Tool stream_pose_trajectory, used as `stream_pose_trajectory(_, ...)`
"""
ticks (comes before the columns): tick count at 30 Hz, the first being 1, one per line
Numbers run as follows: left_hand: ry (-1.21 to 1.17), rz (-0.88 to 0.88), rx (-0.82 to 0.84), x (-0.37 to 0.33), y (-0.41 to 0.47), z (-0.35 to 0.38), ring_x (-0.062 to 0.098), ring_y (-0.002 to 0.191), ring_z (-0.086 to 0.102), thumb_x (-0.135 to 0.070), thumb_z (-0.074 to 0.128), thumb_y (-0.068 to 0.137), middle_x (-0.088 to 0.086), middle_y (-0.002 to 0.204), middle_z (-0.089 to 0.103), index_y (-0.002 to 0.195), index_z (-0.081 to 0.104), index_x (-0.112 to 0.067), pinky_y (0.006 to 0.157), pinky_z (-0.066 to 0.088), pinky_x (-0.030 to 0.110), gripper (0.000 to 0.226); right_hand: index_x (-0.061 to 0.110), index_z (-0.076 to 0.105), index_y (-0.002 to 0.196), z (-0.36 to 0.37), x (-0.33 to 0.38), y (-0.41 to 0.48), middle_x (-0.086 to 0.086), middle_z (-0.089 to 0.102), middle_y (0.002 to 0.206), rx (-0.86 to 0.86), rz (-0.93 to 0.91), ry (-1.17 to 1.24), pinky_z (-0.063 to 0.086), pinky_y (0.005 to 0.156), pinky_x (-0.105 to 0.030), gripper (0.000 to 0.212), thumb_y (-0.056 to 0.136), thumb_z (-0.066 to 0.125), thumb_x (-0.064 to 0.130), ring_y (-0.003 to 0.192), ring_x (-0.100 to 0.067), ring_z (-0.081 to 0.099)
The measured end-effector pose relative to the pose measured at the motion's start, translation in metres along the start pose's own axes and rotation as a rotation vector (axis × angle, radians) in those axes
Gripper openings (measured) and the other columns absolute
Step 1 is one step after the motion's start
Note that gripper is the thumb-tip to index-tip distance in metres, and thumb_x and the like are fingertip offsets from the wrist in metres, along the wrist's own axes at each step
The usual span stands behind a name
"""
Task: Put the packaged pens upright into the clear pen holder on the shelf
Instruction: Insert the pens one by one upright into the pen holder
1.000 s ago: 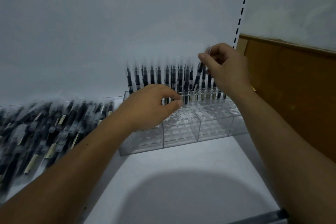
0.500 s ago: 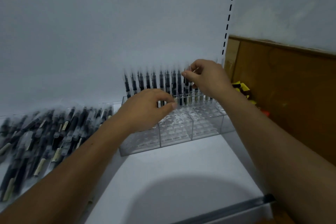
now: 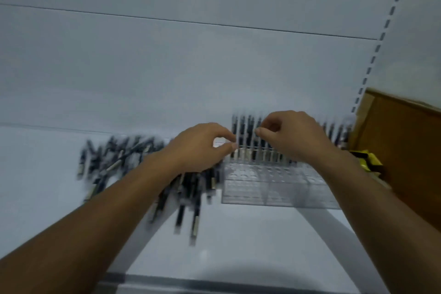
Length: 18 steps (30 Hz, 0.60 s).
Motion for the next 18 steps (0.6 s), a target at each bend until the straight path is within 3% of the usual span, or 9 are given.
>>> stream_pose_trajectory(3,-0.008,-0.105,-0.108,0.041,-0.04,-0.021,0.007,0.122,0.05,-0.048,0.054,0.092,-0.016,0.13,0.057,0.123,0.059,-0.037,0.103,0.04,0.032,0.033,0.031,0.068,0.106,0.027,0.054,0.004,0.01,0.07,0.104,0.006,-0.166,0.066,0.048,0.082,-0.029,0.025,0.091,0.059,0.048,0.098,-0.015,0.064)
stream_pose_trajectory(8,0.069,-0.302,-0.315,0.099,-0.107,-0.044,0.016,0.128,0.047,-0.048,0.056,0.092,-0.004,0.137,0.054,0.137,0.051,-0.022,0.104,0.036,0.03,0.052,0.033,0.039,0.145,0.088,0.133,0.0,0.002,0.042,0.148,0.305,-0.415,0.084,0.039,0.107,-0.042,0.066,0.089,0.047,0.068,0.132,-0.022,0.042)
stream_pose_trajectory(11,0.141,-0.484,-0.283,0.125,-0.13,-0.044,0.021,0.139,0.034,-0.056,0.048,0.092,0.001,0.15,0.041,0.143,0.042,-0.022,0.113,0.029,0.036,0.062,0.033,0.018,0.154,0.119,0.151,0.0,-0.001,0.013,0.163,0.46,-0.397,-0.027,0.018,0.119,-0.049,0.08,0.088,0.032,0.076,0.149,-0.027,0.013)
stream_pose_trajectory(13,0.071,-0.551,-0.191,0.13,-0.137,-0.04,0.017,0.144,0.026,-0.056,0.045,0.093,0.0,0.156,0.031,0.147,0.035,-0.024,0.115,0.024,0.034,0.063,0.037,0.011,0.154,0.135,0.15,-0.001,-0.003,0.005,0.164,0.476,-0.387,-0.094,0.008,0.121,-0.051,0.077,0.09,0.025,0.076,0.15,-0.028,0.003)
stream_pose_trajectory(15,-0.002,-0.53,-0.146,0.127,-0.138,-0.035,0.013,0.135,0.038,-0.049,0.047,0.095,-0.002,0.148,0.042,0.144,0.04,-0.026,0.101,0.031,0.024,0.054,0.038,0.016,0.153,0.143,0.148,-0.003,-0.005,0.013,0.163,0.42,-0.396,-0.096,0.008,0.121,-0.049,0.07,0.092,0.025,0.072,0.15,-0.028,0.007)
stream_pose_trajectory(18,-0.049,-0.511,-0.189,0.126,-0.134,-0.033,0.009,0.113,0.052,-0.042,0.053,0.095,-0.005,0.133,0.056,0.134,0.052,-0.029,0.089,0.035,0.022,0.041,0.03,0.04,0.145,0.144,0.149,-0.005,-0.004,0.045,0.146,0.269,-0.429,-0.04,0.03,0.113,-0.041,0.057,0.097,0.035,0.06,0.137,-0.026,0.036)
Point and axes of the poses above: each hand's wrist, its own y-axis towards the middle knuckle, its own z-axis out of the palm, x = y × z, the point moved 1 cm from there along y, towards the middle knuckle
